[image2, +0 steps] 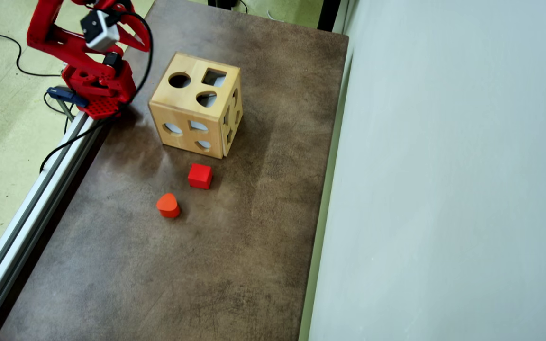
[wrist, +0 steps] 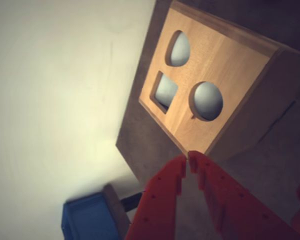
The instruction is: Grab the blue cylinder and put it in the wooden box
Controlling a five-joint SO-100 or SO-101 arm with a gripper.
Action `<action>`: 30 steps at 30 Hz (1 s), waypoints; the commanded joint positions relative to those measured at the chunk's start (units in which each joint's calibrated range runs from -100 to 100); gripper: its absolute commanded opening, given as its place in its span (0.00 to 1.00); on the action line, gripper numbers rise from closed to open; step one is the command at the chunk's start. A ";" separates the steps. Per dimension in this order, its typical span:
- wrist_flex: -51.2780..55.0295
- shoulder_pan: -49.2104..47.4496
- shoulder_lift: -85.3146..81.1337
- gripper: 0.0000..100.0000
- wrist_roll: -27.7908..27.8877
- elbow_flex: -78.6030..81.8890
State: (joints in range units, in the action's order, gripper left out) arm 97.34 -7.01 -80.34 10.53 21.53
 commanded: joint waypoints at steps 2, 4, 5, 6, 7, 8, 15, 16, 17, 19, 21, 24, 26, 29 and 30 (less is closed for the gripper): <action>0.41 0.39 -4.37 0.02 0.39 -0.25; 0.41 1.95 -5.65 0.02 0.39 -0.25; 0.41 3.44 -6.24 0.02 0.44 -0.25; 0.41 5.22 -7.01 0.02 0.44 -0.25; 0.41 7.08 -7.86 0.02 0.44 -0.25; 0.41 8.86 -8.79 0.02 0.44 -0.25; 0.41 13.10 -13.12 0.02 0.49 -0.25; 0.41 13.10 -13.29 0.02 0.49 -0.25; 0.41 13.10 -13.63 0.02 0.49 -0.25; 0.41 13.10 -14.40 0.02 0.49 -0.25; 0.41 13.10 -14.82 0.02 0.49 -0.25; 0.41 13.10 -14.82 0.02 0.44 -0.25; 0.41 13.10 -14.82 0.02 0.39 -0.25; 0.33 13.10 -14.82 0.02 0.29 -0.34; 0.33 13.10 -14.82 0.02 0.20 -0.34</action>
State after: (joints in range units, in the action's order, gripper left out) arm 97.34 5.86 -95.42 10.53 21.44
